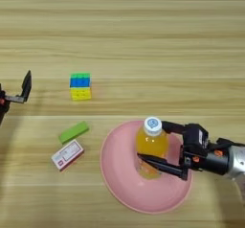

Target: Move the objects on the table

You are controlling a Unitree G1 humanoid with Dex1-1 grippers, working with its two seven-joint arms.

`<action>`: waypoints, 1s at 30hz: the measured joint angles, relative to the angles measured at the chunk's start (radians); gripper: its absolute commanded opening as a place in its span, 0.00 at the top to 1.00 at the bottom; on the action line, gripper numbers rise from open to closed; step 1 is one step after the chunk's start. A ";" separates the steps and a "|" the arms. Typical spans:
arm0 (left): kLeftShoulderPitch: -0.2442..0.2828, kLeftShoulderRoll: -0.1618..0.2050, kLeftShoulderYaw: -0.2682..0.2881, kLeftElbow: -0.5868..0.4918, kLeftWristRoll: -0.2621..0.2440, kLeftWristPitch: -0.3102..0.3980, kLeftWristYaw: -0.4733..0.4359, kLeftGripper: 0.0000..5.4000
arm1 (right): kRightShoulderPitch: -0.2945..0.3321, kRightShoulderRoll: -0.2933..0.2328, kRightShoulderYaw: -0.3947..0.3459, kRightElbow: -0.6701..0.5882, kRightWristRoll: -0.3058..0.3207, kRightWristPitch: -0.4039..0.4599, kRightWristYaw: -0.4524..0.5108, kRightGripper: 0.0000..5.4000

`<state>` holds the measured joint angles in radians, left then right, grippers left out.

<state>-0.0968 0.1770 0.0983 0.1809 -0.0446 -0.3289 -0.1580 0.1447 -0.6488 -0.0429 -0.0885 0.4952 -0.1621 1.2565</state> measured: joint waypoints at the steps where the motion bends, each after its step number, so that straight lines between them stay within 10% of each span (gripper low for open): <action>1: 0.000 0.000 0.000 0.000 0.000 0.000 0.000 0.00 | -0.006 0.003 0.001 0.018 0.002 -0.010 0.003 0.35; 24: -0.010 0.000 0.000 0.021 0.000 -0.004 0.000 0.00 | -0.025 0.082 0.004 0.100 0.055 -0.055 0.043 0.35; 30: -0.021 0.000 0.002 0.030 0.000 -0.006 0.000 0.00 | -0.028 0.082 0.021 0.105 0.038 -0.043 0.041 0.19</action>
<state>-0.1178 0.1773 0.1001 0.2106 -0.0446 -0.3347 -0.1580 0.1166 -0.5673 -0.0220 0.0164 0.5334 -0.2052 1.2971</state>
